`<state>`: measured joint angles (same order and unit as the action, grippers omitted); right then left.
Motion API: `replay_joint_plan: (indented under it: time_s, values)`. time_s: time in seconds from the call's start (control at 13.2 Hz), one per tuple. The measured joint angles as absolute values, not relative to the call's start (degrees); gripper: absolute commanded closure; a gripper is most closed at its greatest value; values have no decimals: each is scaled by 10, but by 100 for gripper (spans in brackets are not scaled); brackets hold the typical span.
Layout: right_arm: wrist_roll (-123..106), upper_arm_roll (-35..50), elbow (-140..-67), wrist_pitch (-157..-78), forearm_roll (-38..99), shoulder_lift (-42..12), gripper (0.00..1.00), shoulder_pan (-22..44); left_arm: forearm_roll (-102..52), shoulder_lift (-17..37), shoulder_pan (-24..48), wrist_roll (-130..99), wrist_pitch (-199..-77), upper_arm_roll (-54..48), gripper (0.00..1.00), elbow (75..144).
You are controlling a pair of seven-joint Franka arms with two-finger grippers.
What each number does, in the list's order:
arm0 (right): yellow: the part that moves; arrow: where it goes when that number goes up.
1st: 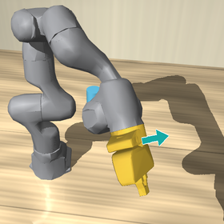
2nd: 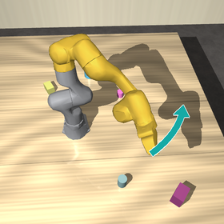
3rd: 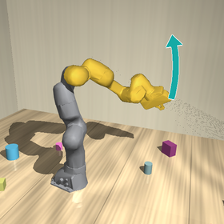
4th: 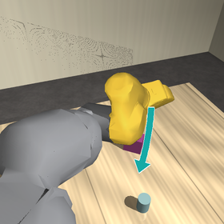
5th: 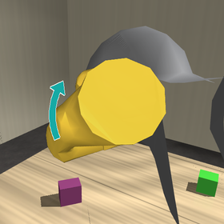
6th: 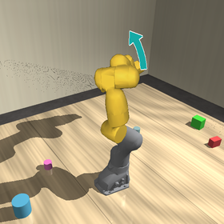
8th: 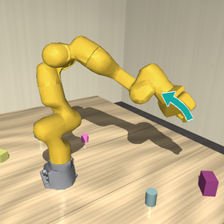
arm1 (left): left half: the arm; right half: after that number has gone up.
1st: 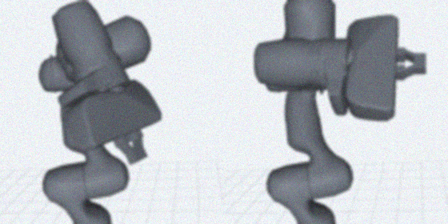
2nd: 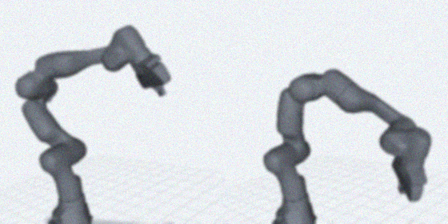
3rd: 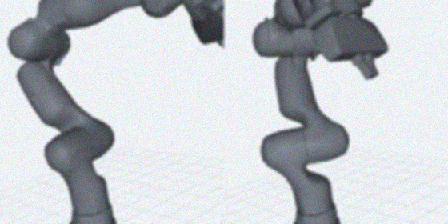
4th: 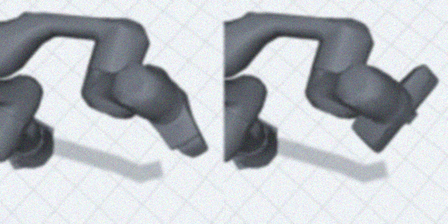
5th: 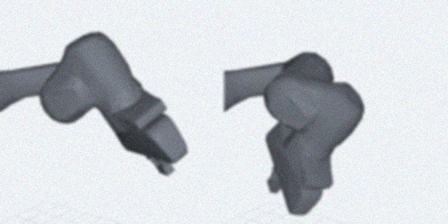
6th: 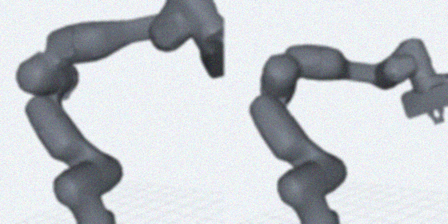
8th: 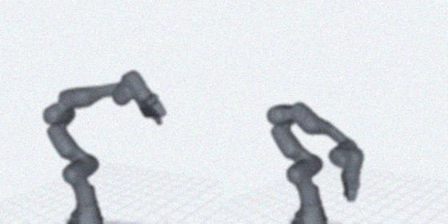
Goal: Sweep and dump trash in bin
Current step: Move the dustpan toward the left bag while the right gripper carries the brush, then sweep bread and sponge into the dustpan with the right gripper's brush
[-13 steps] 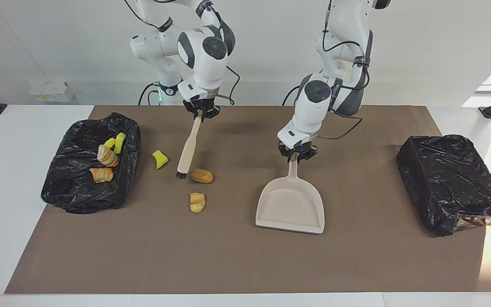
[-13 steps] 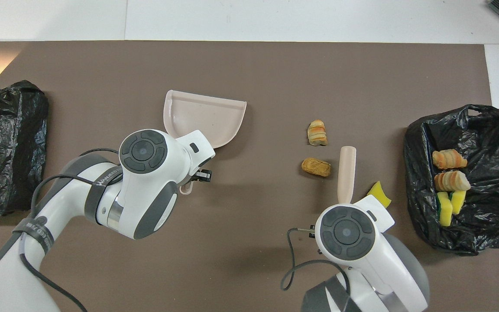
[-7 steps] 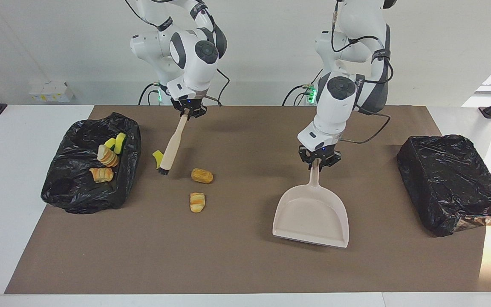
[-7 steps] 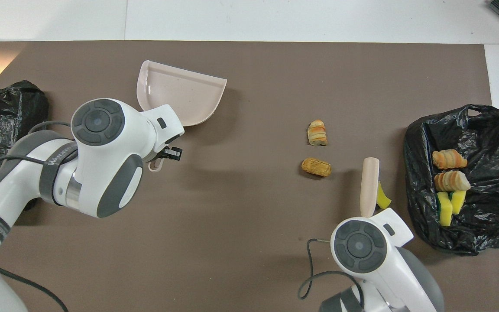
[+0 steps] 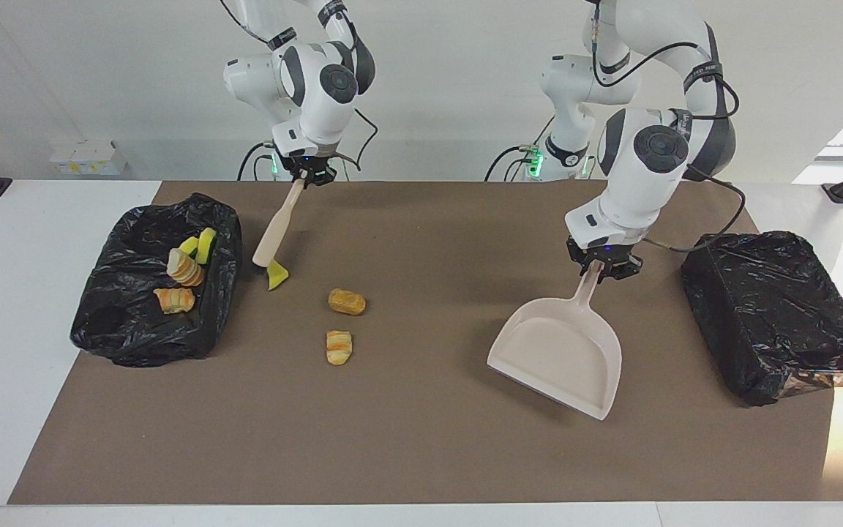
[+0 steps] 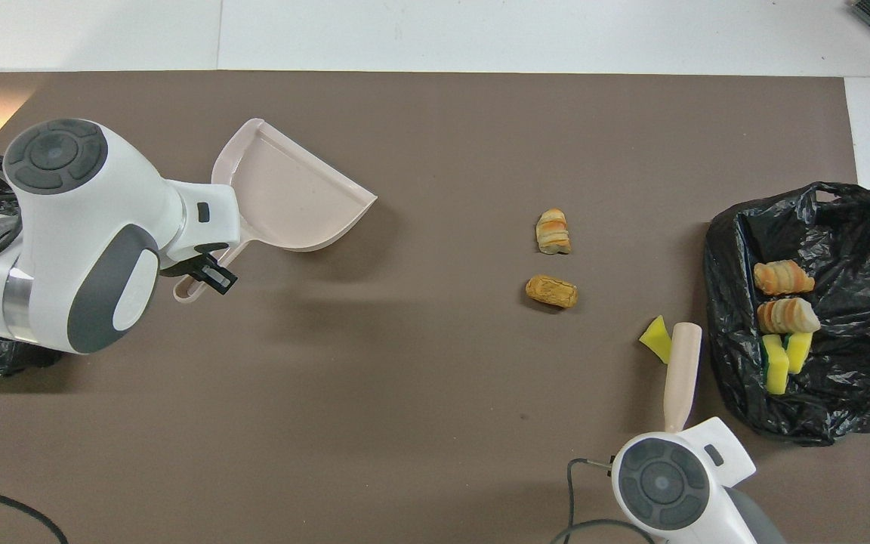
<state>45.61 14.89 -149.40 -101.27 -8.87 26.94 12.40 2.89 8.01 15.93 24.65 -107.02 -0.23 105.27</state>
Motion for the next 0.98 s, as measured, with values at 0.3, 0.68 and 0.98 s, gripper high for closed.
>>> replay_joint_plan:
  time_s: [0.3, 0.68, 0.98]
  values:
    - [459, 149, -1520, -1012, -71, 287, 100, 107, 31, 65, 151, 410, -1065, -2, 100, 1085]
    - [451, 150, -1530, -1064, 7, 291, 100, 102, 42, 44, 125, 607, -1080, -1, 100, 1124]
    - [420, 152, -1508, -1152, 23, 254, 100, 101, 49, 45, 127, 624, -1146, -9, 100, 1172]
